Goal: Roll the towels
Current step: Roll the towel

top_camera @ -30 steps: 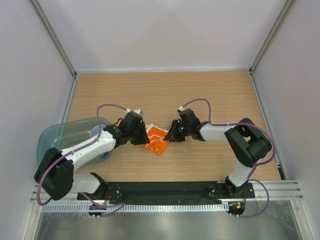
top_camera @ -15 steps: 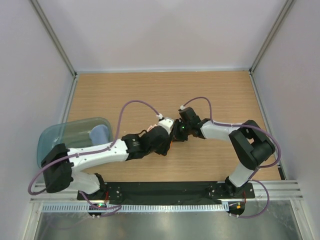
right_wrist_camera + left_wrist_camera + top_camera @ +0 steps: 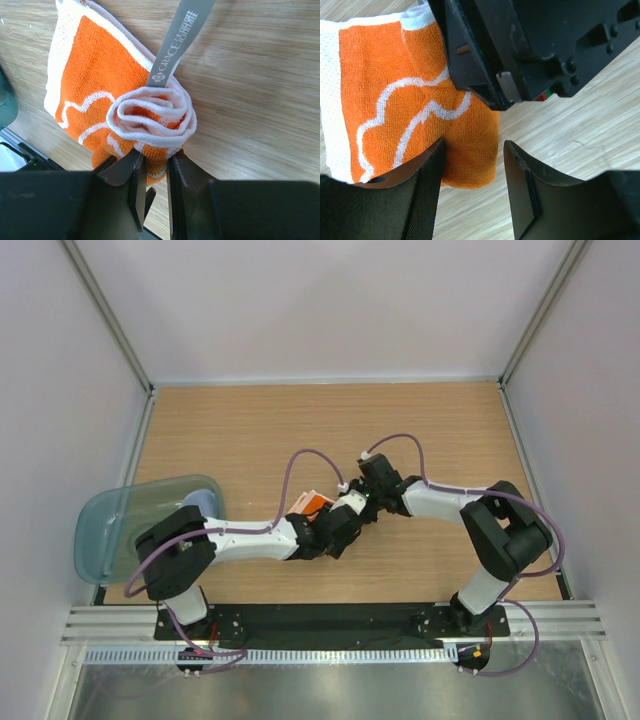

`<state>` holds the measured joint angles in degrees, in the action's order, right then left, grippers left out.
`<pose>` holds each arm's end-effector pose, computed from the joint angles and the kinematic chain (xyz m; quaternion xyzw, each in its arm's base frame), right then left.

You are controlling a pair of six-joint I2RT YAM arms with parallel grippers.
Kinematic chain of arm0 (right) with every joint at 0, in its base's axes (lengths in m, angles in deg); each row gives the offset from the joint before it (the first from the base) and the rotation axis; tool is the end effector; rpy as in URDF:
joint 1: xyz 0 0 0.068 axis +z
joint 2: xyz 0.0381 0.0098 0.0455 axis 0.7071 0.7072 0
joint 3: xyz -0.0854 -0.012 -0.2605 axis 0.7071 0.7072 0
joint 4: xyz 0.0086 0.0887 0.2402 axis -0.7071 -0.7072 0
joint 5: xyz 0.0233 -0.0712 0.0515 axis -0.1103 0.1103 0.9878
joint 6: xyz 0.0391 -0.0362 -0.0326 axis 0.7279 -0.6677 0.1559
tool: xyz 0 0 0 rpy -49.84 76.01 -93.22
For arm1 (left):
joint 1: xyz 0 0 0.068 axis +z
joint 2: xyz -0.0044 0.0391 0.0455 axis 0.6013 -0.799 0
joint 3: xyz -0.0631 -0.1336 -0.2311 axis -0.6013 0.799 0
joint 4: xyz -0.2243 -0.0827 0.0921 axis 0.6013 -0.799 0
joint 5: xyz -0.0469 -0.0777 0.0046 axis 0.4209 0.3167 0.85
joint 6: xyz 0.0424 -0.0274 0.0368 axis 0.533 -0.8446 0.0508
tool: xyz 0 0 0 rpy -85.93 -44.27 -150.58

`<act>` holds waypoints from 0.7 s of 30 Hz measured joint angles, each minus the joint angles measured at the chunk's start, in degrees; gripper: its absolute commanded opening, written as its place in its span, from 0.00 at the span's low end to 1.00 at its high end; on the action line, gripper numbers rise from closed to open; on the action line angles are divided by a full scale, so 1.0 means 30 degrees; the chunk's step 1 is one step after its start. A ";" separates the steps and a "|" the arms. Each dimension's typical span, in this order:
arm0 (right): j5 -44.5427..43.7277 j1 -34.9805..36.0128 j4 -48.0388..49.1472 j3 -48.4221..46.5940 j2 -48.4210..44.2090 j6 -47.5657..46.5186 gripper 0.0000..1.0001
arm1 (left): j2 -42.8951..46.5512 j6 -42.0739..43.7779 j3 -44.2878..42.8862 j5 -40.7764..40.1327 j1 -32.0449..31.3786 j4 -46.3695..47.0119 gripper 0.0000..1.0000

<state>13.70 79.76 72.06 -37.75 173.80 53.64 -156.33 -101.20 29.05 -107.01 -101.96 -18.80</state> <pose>0.2550 0.1930 0.1463 0.0278 0.9448 0.2913 0.1470 0.1570 -0.2934 0.1667 0.2758 0.8981 -0.0675 0.3358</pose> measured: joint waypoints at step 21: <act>-0.0117 0.0015 -0.1800 -0.1654 0.0612 0.0095 0.26 | -0.1042 -0.2528 0.0583 -0.3410 -0.1231 0.1056 0.00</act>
<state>13.35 79.80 66.66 -42.71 175.63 53.92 -159.46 -108.78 30.80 -117.24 -105.65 -15.63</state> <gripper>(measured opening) 0.260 0.105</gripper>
